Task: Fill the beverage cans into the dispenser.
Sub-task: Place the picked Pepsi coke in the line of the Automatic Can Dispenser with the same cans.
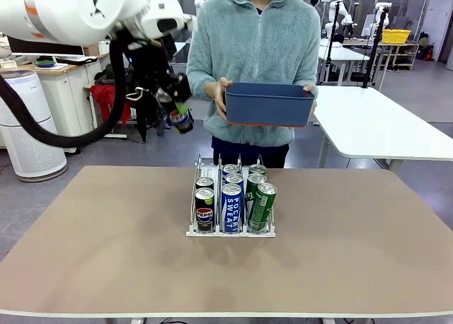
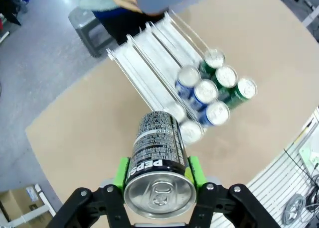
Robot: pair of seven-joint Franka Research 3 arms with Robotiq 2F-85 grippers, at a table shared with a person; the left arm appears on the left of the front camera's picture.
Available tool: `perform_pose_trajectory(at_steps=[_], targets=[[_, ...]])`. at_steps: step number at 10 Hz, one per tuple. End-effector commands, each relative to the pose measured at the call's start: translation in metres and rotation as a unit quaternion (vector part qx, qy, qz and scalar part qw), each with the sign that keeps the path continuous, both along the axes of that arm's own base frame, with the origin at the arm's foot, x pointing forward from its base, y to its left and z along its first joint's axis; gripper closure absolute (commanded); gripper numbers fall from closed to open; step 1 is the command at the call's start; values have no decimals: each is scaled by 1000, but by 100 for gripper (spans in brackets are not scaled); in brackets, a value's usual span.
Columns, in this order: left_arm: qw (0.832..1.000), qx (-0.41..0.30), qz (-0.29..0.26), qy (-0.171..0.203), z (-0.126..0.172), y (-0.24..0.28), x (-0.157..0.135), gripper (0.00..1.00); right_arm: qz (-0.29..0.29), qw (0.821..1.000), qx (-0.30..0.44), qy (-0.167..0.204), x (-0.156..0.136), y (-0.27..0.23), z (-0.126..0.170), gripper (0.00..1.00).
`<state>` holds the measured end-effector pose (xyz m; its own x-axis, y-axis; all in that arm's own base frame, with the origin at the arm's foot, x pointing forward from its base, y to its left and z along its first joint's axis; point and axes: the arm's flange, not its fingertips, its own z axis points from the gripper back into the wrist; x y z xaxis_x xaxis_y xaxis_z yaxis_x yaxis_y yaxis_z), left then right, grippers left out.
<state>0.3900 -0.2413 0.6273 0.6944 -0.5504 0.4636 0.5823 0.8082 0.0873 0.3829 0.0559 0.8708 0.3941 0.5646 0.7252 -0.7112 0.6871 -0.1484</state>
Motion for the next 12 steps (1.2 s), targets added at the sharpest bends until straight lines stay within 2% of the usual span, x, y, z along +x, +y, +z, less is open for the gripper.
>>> perform_pose_trajectory(at_steps=[1, 3, 9, 10, 11, 12], targets=[[1000, 3, -16, 18, -7, -7, -35, 42, 6, 1000, -3, 0, -1, 0, 0, 0], [1000, 8, -23, 18, -10, -15, -54, 42, 6, 1000, -3, 0, -1, 0, 0, 0], [999, 23, -27, 24, -17, -20, -50, 42, 6, 1000, -3, 0, -1, 0, 0, 0], [1000, 9, 6, 20, -23, -17, -48, 42, 6, 1000, -3, 0, -1, 0, 0, 0], [999, -1, 40, 1, -32, -24, -61, 42, 6, 1000, -3, 0, -1, 0, 0, 0], [999, -7, 52, 0, -39, -29, -75, 42, 6, 1000, -3, 0, -1, 0, 0, 0]])
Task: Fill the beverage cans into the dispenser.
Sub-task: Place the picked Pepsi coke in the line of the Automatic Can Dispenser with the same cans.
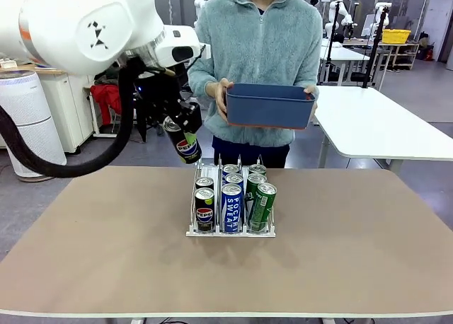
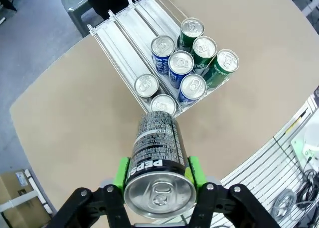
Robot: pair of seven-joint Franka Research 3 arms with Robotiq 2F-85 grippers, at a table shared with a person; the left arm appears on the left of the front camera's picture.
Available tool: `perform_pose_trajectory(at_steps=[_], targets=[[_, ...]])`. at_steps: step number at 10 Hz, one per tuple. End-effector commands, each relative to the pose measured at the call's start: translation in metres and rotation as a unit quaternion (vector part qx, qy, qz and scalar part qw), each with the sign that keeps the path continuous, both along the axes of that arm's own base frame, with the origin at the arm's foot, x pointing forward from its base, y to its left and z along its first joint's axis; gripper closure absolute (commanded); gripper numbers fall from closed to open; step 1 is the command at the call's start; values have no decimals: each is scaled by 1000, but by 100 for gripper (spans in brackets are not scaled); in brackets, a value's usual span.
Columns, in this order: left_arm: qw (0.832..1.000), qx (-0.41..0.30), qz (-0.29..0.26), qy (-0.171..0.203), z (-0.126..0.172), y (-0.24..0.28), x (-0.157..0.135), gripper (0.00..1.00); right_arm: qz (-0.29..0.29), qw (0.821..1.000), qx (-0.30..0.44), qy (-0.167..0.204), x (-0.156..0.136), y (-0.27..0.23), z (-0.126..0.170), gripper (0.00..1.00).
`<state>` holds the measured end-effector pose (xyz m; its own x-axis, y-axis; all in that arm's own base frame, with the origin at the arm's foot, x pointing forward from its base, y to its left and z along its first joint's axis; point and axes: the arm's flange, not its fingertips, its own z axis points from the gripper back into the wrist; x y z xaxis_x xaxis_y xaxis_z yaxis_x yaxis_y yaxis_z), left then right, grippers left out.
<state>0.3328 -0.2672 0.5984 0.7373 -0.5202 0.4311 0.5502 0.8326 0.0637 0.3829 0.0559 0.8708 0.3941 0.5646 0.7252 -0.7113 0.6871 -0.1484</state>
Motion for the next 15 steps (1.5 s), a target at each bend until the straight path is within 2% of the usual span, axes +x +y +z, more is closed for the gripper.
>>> perform_pose_trajectory(at_steps=[1, 4, 6, 8, 11, 14, 15], targets=[[999, -8, 24, -22, -19, -10, -33, 42, 6, 1000, -3, 0, -1, 0, 0, 0], [1000, -9, -27, -12, -55, -34, -81, 42, 6, 1000, -3, 0, -1, 0, 0, 0], [998, -2, -66, -11, -89, -42, -89, 42, 6, 1000, -3, 0, -1, 0, 0, 0], [996, -14, -86, -14, -123, -38, -77, 42, 6, 1000, -3, 0, -1, 0, 0, 0], [996, -19, -84, -5, -146, -29, -52, 42, 6, 1000, -3, 0, -1, 0, 0, 0], [995, -25, -94, 9, -155, -15, -21, 42, 6, 1000, -3, 0, -1, 0, 0, 0], [994, -20, -110, 20, -142, -10, -24, 42, 6, 1000, -3, 0, -1, 0, 0, 0]])
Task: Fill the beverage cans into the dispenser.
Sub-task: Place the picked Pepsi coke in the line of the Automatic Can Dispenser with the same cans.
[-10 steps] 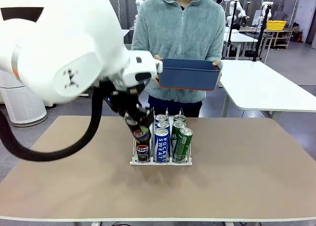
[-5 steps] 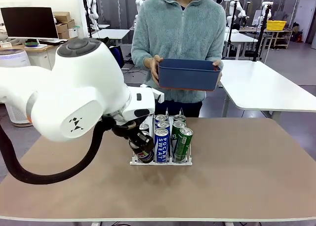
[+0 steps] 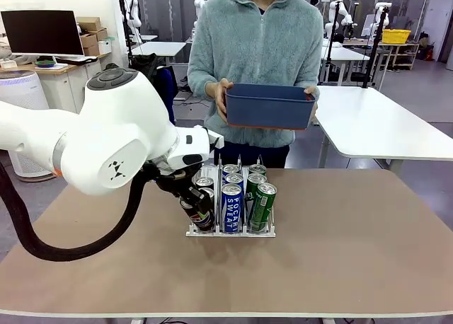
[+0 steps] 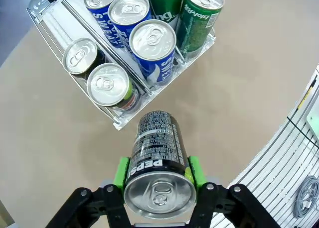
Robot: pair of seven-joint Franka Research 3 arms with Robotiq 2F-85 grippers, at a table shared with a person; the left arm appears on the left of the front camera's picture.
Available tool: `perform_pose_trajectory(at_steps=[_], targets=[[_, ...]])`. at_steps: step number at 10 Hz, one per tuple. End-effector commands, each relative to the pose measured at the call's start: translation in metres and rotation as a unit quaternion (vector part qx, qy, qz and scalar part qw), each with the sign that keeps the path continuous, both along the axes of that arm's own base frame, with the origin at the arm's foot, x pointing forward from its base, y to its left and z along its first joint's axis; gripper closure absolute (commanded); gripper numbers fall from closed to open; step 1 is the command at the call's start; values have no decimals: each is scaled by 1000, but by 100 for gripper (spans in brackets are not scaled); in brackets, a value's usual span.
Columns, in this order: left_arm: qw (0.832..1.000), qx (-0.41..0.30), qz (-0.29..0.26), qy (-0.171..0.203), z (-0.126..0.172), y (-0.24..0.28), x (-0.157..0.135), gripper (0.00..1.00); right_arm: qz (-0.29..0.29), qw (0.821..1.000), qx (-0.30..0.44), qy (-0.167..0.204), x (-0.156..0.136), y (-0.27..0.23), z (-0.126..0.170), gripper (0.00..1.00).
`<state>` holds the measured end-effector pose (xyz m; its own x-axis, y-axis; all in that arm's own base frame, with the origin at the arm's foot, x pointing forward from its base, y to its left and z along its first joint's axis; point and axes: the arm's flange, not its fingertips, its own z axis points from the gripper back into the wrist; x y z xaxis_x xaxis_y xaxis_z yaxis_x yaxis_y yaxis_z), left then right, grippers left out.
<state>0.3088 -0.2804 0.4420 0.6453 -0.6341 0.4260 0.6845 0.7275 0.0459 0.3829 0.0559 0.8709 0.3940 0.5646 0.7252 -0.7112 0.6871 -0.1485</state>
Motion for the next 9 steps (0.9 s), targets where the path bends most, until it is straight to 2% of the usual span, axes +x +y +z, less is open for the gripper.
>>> perform_pose_trajectory(at_steps=[1, 8, 9], targets=[[1000, 2, 5, -4, -2, -6, -7, 42, 6, 1000, -3, 0, -1, 0, -1, 0], [1000, 4, -6, -1, -1, -7, -6, 42, 6, 1000, -3, 0, -1, 0, -1, 0], [1000, 5, -7, 5, -8, -3, 0, 42, 6, 1000, -3, 0, -1, 0, -1, 0]])
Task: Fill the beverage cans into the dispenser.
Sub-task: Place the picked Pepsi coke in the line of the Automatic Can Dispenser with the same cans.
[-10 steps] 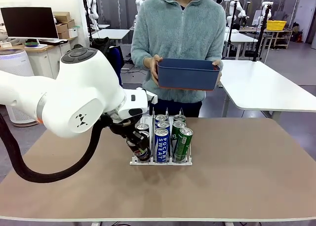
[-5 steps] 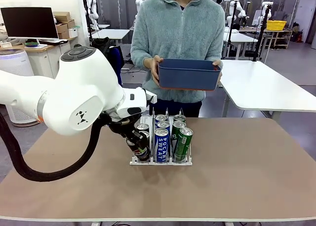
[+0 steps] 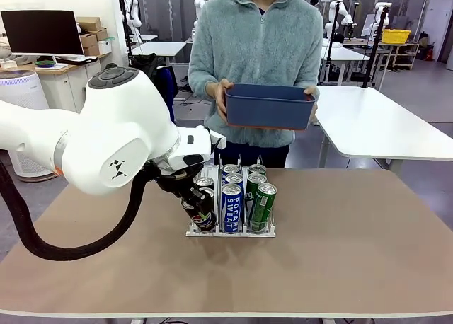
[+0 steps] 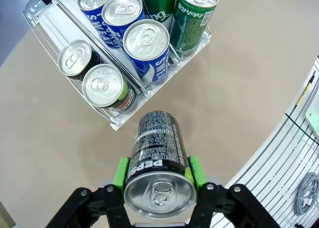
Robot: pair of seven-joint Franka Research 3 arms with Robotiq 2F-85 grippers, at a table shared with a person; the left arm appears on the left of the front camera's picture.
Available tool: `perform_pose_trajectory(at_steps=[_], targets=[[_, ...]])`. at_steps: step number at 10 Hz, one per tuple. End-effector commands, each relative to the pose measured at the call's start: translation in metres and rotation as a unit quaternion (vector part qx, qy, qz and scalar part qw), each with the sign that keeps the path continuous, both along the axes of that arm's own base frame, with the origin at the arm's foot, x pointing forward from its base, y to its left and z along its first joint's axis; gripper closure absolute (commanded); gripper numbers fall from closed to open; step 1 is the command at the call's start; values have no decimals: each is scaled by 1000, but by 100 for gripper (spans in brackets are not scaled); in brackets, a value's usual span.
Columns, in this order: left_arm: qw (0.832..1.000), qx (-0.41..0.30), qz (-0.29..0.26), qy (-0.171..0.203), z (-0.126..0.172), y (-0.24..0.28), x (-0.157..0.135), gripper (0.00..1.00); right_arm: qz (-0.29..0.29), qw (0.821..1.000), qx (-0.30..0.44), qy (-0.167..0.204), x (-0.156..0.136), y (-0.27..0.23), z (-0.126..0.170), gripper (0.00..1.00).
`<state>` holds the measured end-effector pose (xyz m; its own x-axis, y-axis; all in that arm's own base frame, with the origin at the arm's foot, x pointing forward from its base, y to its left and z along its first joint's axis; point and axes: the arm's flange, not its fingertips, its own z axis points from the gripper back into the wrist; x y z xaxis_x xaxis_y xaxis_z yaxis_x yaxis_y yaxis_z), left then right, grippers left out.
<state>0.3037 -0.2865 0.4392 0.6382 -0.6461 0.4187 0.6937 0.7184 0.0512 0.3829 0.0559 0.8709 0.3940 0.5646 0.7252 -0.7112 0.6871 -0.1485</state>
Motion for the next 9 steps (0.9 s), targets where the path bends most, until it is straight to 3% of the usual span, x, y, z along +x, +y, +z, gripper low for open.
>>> perform_pose_trajectory(at_steps=[1, 4, 9], targets=[[1000, -1, 0, -3, -7, 7, 8, 42, 6, 1000, -3, 0, -1, 0, -1, 0], [1000, -15, -5, -5, -16, 10, 24, 42, 6, 1000, -3, 0, -1, 0, -1, 0], [999, -31, -4, -21, -26, 18, 76, 42, 6, 1000, -3, 0, -1, 0, -1, 0]])
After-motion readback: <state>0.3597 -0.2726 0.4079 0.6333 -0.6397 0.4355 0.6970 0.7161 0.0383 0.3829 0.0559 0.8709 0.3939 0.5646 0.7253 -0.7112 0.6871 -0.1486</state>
